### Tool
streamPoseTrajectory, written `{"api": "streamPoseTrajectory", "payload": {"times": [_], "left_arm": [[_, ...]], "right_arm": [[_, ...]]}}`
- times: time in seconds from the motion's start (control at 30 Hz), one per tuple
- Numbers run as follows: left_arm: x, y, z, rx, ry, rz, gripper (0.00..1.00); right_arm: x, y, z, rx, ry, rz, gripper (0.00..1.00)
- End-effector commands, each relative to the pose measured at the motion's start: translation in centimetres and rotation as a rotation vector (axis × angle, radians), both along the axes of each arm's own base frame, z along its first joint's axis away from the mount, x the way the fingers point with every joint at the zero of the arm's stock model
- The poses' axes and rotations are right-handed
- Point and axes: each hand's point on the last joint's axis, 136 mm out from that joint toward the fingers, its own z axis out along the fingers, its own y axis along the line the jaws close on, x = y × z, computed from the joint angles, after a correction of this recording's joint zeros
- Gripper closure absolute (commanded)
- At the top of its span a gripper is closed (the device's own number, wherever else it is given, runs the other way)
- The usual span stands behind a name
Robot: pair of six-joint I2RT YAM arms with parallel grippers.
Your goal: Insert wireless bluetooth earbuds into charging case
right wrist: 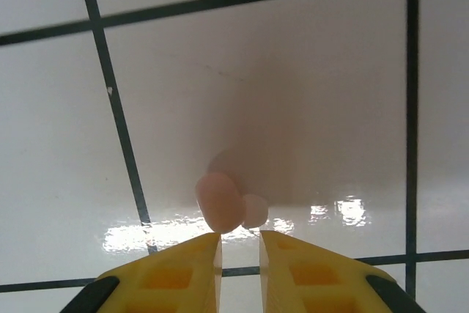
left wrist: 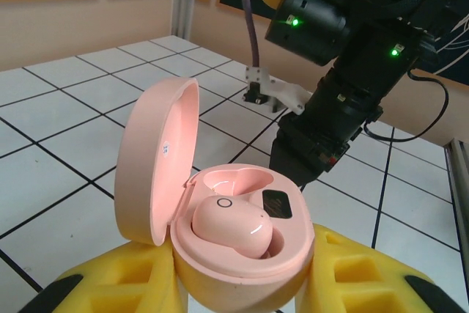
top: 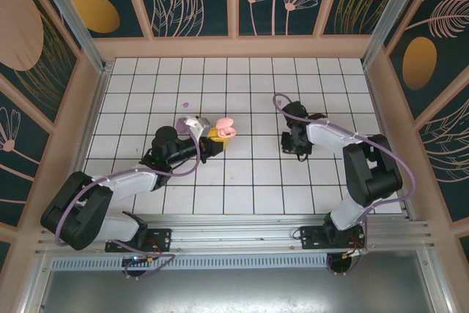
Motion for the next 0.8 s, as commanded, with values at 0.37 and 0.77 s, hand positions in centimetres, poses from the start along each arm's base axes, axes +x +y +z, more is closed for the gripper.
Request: {"api": "streamPoseTrajectory", "payload": {"times": [0.37, 0.77], "left_arm": [[0.7, -0.8, 1.0, -0.015, -0.021, -0.017, 0.91], [0.8, -0.8, 1.0, -0.012, -0.022, -0.017, 0.9]], "right_arm": [[1.1, 0.5, 1.0, -0.093, 0.0, 0.133, 0.79], [1.4, 0.7, 0.7, -0.122, 0.01, 0.203, 0.77]]}}
